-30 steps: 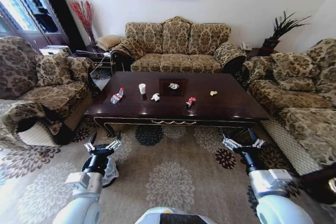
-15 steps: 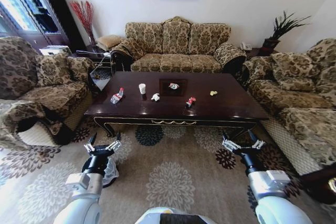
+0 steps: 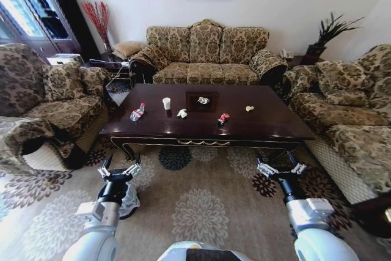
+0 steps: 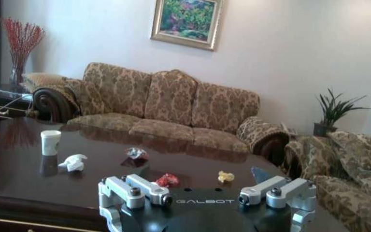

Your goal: Move to the front of the table and place the trash on the table into the trash bin.

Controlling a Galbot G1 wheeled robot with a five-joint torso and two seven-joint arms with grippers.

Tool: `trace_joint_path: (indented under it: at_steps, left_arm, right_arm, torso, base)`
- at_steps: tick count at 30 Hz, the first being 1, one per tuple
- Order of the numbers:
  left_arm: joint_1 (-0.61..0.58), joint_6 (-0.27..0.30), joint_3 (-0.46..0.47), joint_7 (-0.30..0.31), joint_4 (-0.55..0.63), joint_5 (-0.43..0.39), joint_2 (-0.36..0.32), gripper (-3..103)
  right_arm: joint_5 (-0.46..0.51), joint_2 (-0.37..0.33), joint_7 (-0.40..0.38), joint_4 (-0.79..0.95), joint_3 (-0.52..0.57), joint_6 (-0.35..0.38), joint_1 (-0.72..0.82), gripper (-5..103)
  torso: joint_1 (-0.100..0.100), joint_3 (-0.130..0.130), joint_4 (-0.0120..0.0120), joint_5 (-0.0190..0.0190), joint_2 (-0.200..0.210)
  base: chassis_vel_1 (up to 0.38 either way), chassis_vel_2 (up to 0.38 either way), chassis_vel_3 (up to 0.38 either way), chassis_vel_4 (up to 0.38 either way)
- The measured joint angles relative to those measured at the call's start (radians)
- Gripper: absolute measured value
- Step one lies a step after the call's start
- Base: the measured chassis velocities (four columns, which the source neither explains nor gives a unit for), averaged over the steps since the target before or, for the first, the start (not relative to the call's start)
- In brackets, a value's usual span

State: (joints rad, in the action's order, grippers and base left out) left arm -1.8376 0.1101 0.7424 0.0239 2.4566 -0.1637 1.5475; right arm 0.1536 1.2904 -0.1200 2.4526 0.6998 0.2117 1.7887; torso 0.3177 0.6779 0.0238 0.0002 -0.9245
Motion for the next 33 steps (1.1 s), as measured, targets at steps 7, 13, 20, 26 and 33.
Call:
trace_joint_path:
  at_steps: [7,13,20,26,33]
  left_arm:
    - [-0.001,-0.001,-0.001,-0.001,0.000,0.001,0.006,100]
    - [-0.003,-0.005,0.002,-0.001,-0.003,0.002,0.010,100]
    - [-0.003,-0.006,0.003,-0.001,-0.011,0.001,0.012,100]
    - [0.000,-0.006,0.005,-0.001,-0.025,0.001,0.012,100]
    - [0.001,-0.006,0.004,-0.001,-0.026,0.000,0.014,100]
  right_arm:
    - [-0.008,0.001,-0.003,-0.007,-0.004,0.000,0.000,100]
    - [-0.016,0.000,-0.004,-0.010,-0.015,-0.001,-0.003,100]
    - [-0.015,0.001,-0.028,-0.029,-0.038,-0.028,-0.021,100]
    - [-0.012,0.001,-0.028,-0.033,-0.038,-0.028,-0.021,100]
    - [-0.011,0.000,-0.029,-0.034,-0.037,-0.027,-0.021,100]
  torso:
    - [0.000,0.000,0.0000,-0.0002,0.000]
    - [0.000,0.000,0.0000,0.0001,0.000]
    - [0.000,0.000,-0.0001,-0.0003,0.000]
    - [0.000,0.000,0.0000,-0.0007,0.000]
    - [0.000,0.000,0.0000,0.0006,0.000]
  base:
    - [0.244,0.210,-0.241,-0.220]
    - [0.327,0.284,-0.337,-0.264]
    - [0.366,0.305,-0.346,-0.292]
    - [0.161,0.165,-0.140,-0.126]
    - [-0.038,-0.018,0.027,0.014]
